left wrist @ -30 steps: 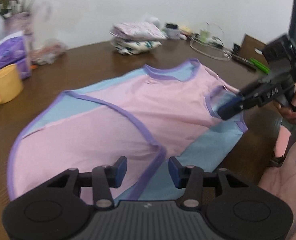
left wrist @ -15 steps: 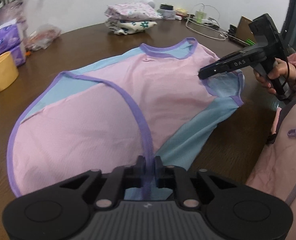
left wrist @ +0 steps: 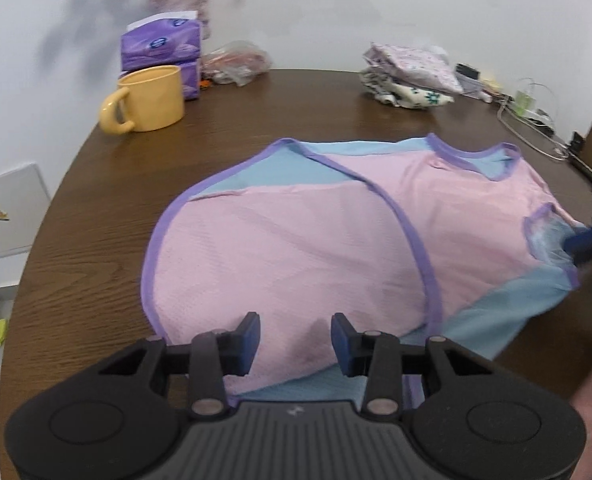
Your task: Fold clothes
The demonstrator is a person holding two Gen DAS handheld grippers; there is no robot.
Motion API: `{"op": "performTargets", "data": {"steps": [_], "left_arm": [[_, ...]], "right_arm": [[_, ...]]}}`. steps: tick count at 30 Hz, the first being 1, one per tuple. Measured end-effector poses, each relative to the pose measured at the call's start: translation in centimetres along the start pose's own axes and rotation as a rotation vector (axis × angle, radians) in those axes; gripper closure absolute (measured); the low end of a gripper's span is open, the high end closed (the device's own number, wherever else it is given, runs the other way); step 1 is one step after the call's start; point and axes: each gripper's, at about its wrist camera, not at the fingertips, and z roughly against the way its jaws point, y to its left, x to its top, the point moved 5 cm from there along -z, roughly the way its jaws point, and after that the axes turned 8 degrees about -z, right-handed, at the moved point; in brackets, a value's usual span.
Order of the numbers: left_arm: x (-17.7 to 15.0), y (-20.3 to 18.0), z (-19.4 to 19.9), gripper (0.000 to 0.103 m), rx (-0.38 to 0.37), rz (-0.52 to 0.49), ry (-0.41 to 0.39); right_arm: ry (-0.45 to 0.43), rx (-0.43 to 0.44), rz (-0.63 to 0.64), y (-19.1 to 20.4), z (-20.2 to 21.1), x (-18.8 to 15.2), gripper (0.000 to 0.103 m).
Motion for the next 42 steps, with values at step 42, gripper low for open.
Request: {"op": "performTargets", "data": {"steps": [42], "left_arm": [[0.7, -7.8, -0.5, 0.068, -0.243, -0.28, 0.061]], "right_arm": [[0.142, 0.014, -0.038, -0.3, -0.6, -1.6, 0.072]]}}
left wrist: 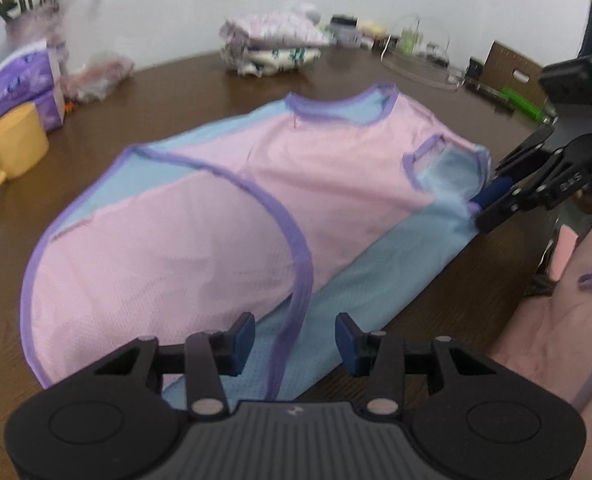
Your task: Fold clothes
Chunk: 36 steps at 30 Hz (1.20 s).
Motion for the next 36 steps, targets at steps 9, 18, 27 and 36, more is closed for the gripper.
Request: {"op": "performTargets", "data": {"steps": [9, 18, 27, 36], "left_arm": [[-0.5, 0.8, 0.9, 0.101, -0.031, -0.008, 0.042], [-0.8, 0.5, 0.9, 0.095, -0.034, -0.022, 0.077], [1.5, 1.1, 2.3, 0.059, 0.052, 0.052, -0.115], [1.6, -1.6, -0.7, 0.083, -0.04, -0.012, -0.101]], "right_arm": [[-0.008, 0.003, -0.008, -0.5, 0.3, 0.1, 0.099], [0.043, 0.022, -0.012, -0.8, 0.0, 0.0, 0.096], [-0.198, -0.182, 0.054, -1.6, 1.8, 6.4, 0.064], [-0.184, -0.277, 0.071, -3.5, -4.8, 15.0, 0.064]]}}
